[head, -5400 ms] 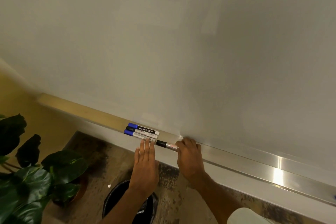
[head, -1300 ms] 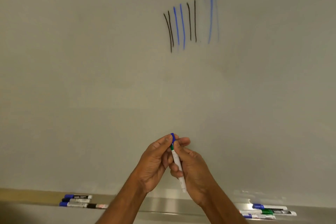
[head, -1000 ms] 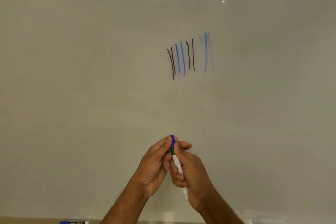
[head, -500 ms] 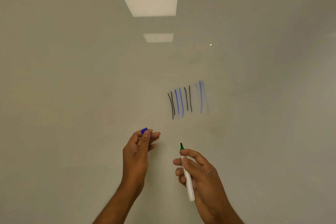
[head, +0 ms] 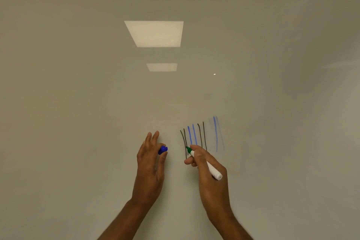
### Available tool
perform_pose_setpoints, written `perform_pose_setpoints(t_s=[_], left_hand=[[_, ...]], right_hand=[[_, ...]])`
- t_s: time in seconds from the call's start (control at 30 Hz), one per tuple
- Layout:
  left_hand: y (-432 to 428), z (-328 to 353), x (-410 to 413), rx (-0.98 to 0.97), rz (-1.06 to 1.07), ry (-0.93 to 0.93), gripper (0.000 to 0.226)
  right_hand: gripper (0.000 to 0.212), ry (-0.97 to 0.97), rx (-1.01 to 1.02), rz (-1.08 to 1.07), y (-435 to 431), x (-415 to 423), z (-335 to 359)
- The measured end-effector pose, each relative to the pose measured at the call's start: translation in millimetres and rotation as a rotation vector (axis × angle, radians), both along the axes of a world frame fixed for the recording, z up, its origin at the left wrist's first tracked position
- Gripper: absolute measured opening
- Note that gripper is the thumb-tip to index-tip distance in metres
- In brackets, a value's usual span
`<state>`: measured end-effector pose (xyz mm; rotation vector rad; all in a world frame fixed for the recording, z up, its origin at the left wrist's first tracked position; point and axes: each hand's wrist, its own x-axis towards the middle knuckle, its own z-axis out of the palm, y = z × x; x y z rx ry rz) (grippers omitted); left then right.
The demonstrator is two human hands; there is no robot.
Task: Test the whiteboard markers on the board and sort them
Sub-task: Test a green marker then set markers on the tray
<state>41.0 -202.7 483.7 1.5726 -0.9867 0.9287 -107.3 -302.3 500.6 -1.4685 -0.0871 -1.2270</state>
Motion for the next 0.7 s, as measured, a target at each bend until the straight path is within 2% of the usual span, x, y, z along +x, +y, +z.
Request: perform_pose_setpoints(t_s=[0.07,0.17,0.33,0.4,0.5,0.7], left_hand=[[-5.7,4.2,9.8,0.002,0.026,-0.108,0.047],[-13.1,5.8,28.6,0.003,0.095,-0.201,0.049],[-19.6,4.4,38.6,-0.062,0.195,-0.341,0.054],[-19.6,5.7,38.9,-0.043,0.222,-0.382,0.051],[-20.2,4.6,42.4,-0.005,0.263,-0.388,0.043],[-21.8,3.4,44.2,0.018,0.291,-0.385,0.047]], right_hand=[[0.013,-0.036,-0.036,-0.090,-1.1,13.8,2.8],[0.018,-0.070,-0.150,-0.238,-7.7,37.8,-0.7],[0.045,-0.190,-0.337,-0.409,-21.8,63.6,-2.0],[0.045,-0.222,-0.418,-0.443,-21.4,69.8,3.3],[0.048,-0.258,-0.467,-0.504,-19.7,77.7,10.7],[0.050,-0.360,-0.510,-0.563,-25.6,86.6,-3.0]])
